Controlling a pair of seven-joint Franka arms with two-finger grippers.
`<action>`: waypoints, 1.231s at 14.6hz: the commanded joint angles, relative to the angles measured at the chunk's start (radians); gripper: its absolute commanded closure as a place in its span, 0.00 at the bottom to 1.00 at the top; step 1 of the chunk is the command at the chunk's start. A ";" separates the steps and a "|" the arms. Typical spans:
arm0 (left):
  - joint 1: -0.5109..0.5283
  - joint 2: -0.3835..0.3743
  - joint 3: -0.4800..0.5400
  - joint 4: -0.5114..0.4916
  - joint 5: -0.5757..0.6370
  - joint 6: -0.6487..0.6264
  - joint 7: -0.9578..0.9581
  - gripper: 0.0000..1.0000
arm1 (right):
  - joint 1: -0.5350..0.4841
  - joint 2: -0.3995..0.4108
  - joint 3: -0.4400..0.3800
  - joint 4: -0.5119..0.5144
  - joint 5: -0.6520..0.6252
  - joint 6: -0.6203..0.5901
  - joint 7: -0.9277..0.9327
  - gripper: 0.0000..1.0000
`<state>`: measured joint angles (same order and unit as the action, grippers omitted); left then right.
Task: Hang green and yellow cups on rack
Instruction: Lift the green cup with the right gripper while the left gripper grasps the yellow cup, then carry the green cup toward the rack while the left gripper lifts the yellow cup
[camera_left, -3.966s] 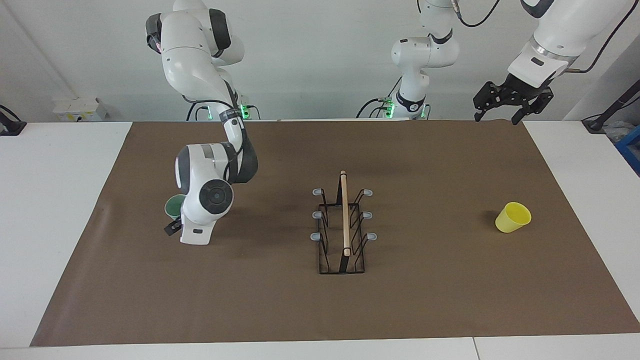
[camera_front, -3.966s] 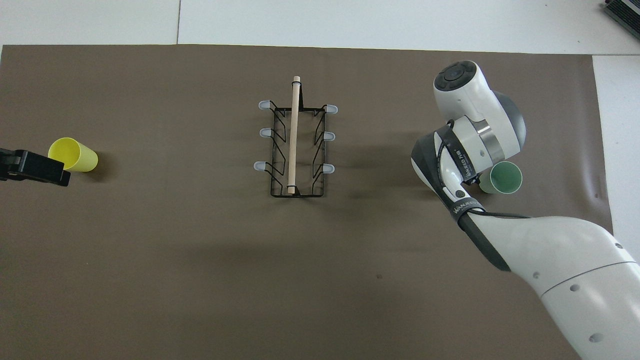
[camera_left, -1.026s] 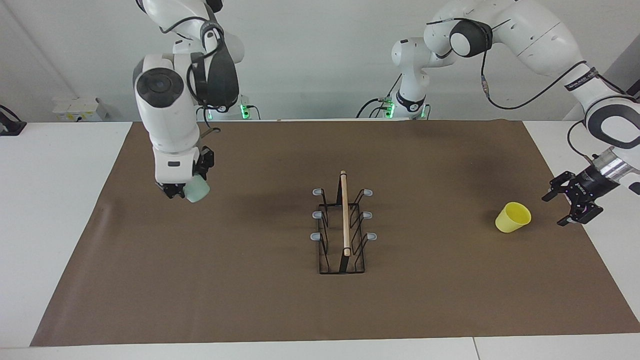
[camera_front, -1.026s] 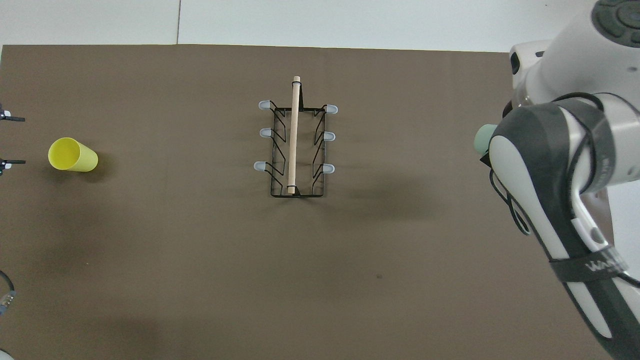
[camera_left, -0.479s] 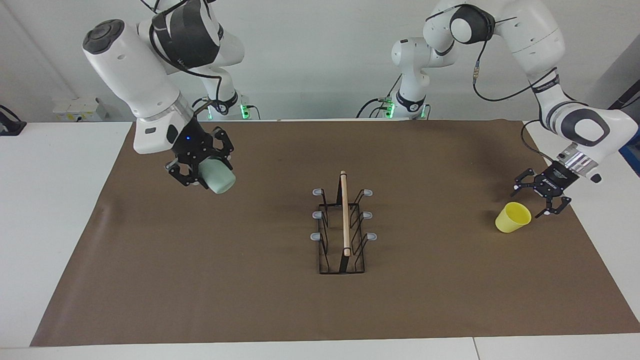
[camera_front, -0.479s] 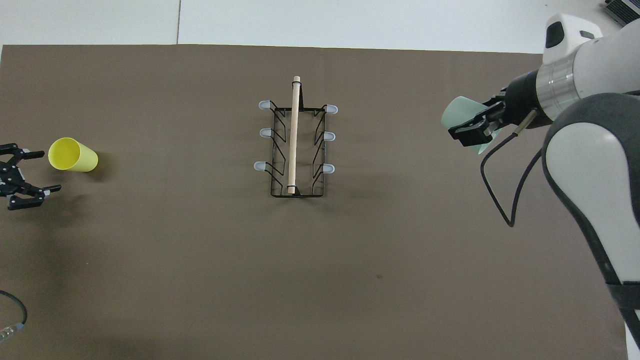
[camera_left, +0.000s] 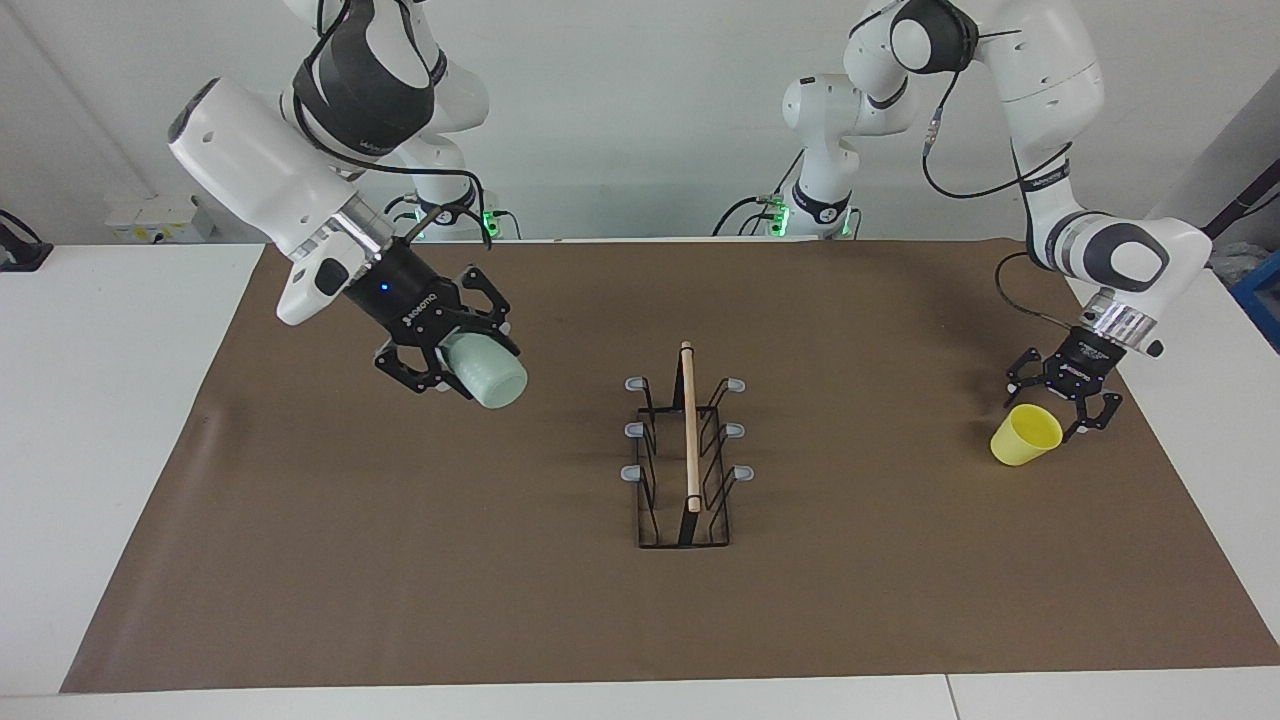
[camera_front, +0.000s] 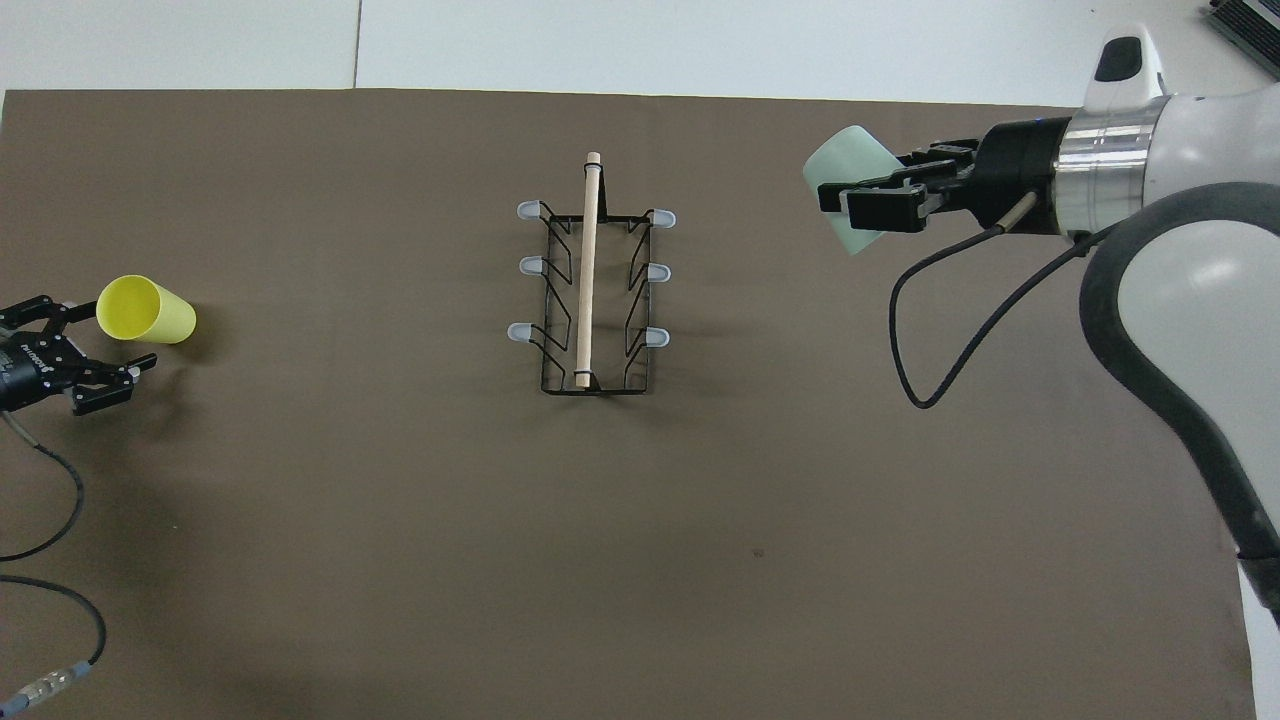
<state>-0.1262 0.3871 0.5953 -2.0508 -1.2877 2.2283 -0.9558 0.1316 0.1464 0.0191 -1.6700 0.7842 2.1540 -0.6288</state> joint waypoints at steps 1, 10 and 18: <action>-0.039 -0.007 0.005 -0.035 -0.068 0.065 -0.009 0.00 | 0.022 -0.122 0.005 -0.218 0.244 0.124 -0.127 1.00; -0.070 -0.001 -0.020 -0.022 -0.111 0.097 0.000 0.00 | 0.241 -0.205 0.007 -0.444 0.942 0.522 -0.673 1.00; -0.089 0.001 -0.069 0.018 -0.101 0.145 0.044 1.00 | 0.261 -0.137 0.009 -0.462 1.687 0.497 -1.612 1.00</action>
<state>-0.1943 0.3911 0.5321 -2.0450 -1.3789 2.3411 -0.9437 0.3966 0.0039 0.0261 -2.1284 2.3968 2.6767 -2.1251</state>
